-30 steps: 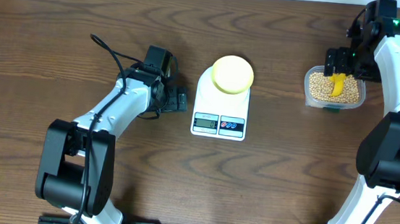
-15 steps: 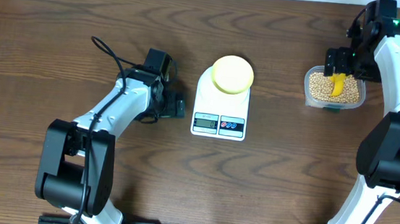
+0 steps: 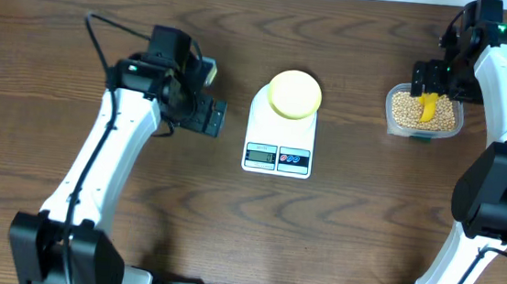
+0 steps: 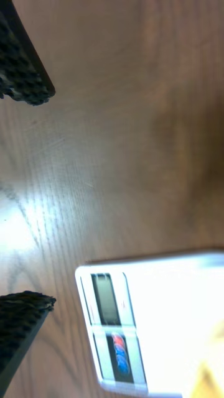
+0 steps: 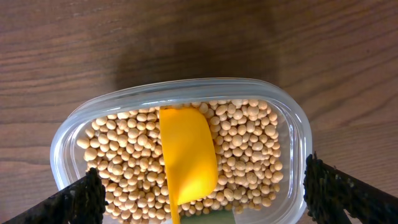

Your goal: Scoop item into bowl and weigh 50g on scale

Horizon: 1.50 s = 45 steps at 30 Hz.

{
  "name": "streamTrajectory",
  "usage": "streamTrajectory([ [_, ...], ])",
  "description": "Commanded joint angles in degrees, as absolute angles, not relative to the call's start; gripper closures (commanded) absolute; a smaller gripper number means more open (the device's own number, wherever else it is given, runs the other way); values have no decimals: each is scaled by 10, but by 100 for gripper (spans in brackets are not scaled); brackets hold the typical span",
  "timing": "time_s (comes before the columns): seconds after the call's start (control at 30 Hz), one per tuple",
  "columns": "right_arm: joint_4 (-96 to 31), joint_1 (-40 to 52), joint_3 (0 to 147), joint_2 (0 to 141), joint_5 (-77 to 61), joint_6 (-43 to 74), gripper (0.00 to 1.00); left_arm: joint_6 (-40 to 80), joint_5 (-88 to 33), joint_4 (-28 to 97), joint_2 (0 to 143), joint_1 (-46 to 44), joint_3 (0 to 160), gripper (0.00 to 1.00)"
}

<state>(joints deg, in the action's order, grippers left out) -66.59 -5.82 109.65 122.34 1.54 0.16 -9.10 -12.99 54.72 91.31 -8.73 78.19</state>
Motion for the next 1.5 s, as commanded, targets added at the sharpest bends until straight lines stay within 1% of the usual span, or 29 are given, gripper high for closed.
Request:
streamTrajectory([
  [0.0,-666,-59,1093,1226,18,4,1,-137,-145,566,908,-85,821,2],
  [0.17,-666,-59,1093,1226,18,4,1,-197,-232,568,915,-95,820,2],
  [0.67,-666,-59,1093,1226,18,4,1,-194,-232,570,1029,-174,801,2],
  [0.77,-666,-59,1093,1226,18,3,1,-225,-231,579,1037,-203,800,2],
  [0.83,-666,-59,1093,1226,18,4,1,-257,-218,585,1037,-229,797,2],
  [1.03,-666,-59,1093,1226,18,4,1,-259,-143,573,1037,-284,767,2],
  [1.3,-666,-59,1093,1226,18,4,1,-259,-115,565,1037,-287,753,2],
  [1.37,-666,-59,1093,1226,18,4,1,-255,-115,580,1037,-287,753,2],
  [1.43,-666,-59,1093,1226,18,3,1,-346,-124,596,1037,-287,749,2],
  [1.47,-666,-59,1093,1226,18,4,1,-411,-140,607,1037,-287,745,2],
])
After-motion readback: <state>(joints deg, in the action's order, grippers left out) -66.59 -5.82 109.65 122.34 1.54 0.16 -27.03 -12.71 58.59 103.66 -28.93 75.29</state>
